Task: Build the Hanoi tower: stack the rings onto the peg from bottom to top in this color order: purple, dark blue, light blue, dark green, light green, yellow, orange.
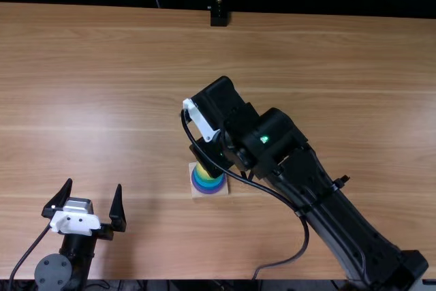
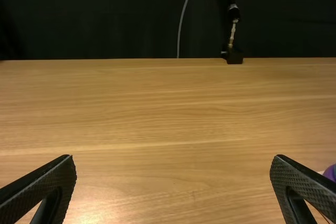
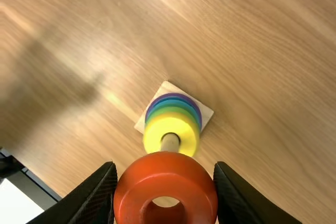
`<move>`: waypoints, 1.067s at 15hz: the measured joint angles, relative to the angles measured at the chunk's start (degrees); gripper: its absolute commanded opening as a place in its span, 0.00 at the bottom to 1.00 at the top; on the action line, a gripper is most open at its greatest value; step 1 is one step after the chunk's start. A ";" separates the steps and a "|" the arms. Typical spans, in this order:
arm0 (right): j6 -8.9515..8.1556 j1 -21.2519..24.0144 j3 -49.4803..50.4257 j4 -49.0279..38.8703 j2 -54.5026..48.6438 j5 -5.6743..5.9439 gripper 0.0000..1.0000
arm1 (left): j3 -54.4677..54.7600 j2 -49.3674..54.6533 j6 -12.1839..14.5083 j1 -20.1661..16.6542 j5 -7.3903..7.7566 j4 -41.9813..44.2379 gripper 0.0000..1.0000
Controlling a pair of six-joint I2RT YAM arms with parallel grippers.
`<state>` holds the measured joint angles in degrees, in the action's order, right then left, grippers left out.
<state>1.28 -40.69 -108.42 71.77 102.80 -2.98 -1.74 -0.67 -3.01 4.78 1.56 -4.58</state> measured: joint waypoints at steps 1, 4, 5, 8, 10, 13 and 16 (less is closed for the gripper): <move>-0.07 -0.33 0.00 0.00 -0.02 0.00 0.00 | 0.00 0.00 0.02 0.00 0.00 0.00 1.00; -0.15 -0.57 0.00 0.02 0.00 0.00 0.00 | 0.00 0.00 0.02 0.00 0.02 0.02 1.00; -0.15 -0.57 0.00 0.02 -0.02 0.02 0.00 | 0.00 0.00 0.00 0.00 0.02 0.00 1.00; -0.15 -0.57 0.00 0.04 0.00 0.00 0.00 | 0.00 -0.02 0.02 -0.02 0.00 0.02 1.00; -0.15 -0.55 0.00 0.00 -0.02 -0.07 0.00 | 0.00 0.00 0.00 -0.02 0.02 0.04 1.00; -0.15 -0.55 0.00 0.04 0.00 -0.63 0.00 | 0.00 0.00 0.00 0.00 0.02 0.04 1.00; -0.15 -0.52 0.07 0.04 0.00 -1.11 0.00 | 0.00 0.00 0.02 -0.02 0.04 0.02 1.00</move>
<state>1.13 -41.21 -108.36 71.81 102.80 -4.10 -1.74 -0.67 -2.98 4.75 1.61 -4.56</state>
